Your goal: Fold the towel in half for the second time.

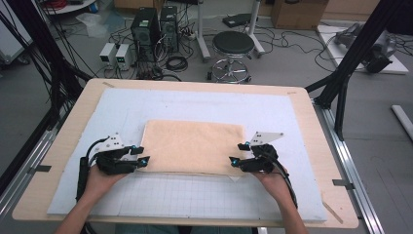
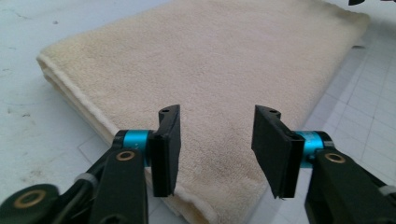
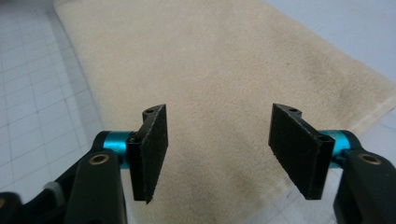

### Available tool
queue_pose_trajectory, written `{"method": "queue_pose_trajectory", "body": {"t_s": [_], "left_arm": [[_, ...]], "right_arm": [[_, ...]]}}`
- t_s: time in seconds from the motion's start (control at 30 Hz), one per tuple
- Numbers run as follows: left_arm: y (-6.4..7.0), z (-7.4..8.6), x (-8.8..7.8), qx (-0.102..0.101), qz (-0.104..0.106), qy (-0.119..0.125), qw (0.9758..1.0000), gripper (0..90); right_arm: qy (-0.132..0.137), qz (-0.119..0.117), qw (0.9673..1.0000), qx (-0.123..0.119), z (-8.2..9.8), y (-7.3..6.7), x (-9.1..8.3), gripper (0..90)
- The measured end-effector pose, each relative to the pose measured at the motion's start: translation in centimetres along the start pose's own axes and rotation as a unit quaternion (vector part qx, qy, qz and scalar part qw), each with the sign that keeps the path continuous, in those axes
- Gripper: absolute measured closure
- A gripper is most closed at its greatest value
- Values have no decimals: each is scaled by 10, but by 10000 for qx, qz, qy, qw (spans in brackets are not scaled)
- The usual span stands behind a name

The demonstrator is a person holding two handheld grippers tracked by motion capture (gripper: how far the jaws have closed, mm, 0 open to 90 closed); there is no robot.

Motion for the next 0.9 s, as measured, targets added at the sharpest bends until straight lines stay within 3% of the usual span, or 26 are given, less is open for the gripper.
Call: {"method": "queue_pose_trajectory", "body": {"t_s": [0.5,0.9], "left_arm": [[1,-4,-3,-9,-303,-3,9995,238],[0,-3,-10,-56,-382,41,9992,183]], "right_arm": [[290,332,9990,108,-3,3,-12,233],[334,432,9985,70,-3,1,-17,182]]}}
Point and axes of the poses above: each handheld gripper's, and its own axes: x roughly forward along the jaws, z roughly out of its underside, y roughly to its right, the point moved 5 cm from there along x, roughly forward along the jaws, and after that the axes turned 9 degrees about -z, right-handed, at the moved point
